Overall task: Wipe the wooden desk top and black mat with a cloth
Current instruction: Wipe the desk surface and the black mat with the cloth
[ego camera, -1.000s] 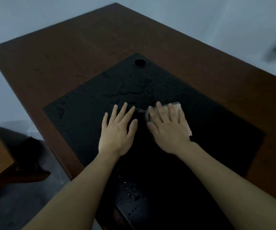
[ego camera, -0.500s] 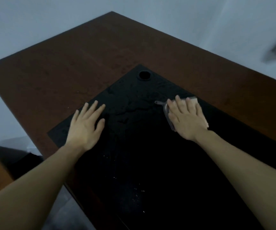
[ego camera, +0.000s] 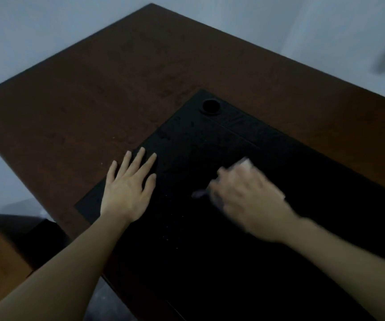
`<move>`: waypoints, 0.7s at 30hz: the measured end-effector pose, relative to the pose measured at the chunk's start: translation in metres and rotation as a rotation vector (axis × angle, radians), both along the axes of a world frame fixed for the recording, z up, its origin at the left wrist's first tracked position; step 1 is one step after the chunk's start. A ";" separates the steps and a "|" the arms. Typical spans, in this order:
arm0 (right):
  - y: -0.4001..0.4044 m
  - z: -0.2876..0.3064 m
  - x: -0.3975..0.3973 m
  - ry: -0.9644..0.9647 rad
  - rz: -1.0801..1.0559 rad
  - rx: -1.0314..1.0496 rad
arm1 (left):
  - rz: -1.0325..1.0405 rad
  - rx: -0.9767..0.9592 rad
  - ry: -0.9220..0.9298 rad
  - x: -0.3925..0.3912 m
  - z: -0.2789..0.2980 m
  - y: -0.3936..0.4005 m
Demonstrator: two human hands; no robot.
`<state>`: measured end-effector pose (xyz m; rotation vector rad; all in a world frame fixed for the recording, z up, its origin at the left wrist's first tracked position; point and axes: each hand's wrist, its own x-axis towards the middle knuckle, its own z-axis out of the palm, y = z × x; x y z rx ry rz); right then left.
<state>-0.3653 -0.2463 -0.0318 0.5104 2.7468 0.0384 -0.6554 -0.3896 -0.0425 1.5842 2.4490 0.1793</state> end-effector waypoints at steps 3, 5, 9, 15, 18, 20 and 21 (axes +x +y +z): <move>0.073 0.005 -0.009 0.097 -0.403 -0.009 | 0.001 0.009 -0.020 -0.002 -0.001 0.000; 0.092 0.009 -0.027 0.069 -0.614 -0.160 | -0.007 0.015 -0.026 -0.002 -0.001 0.001; 0.027 0.002 -0.081 0.121 -0.493 -0.066 | -0.009 0.023 -0.032 -0.002 -0.001 0.001; -0.052 0.005 -0.051 0.136 -0.007 -0.155 | 0.005 0.011 -0.023 0.002 0.003 0.000; -0.012 0.006 -0.037 0.069 -0.022 -0.099 | 0.008 0.011 -0.037 0.001 0.003 0.000; 0.026 0.009 -0.039 0.038 -0.180 -0.041 | 0.007 0.030 -0.048 0.001 0.003 0.001; 0.045 0.006 -0.042 0.063 -0.261 -0.041 | 0.011 0.038 -0.044 0.001 0.001 0.000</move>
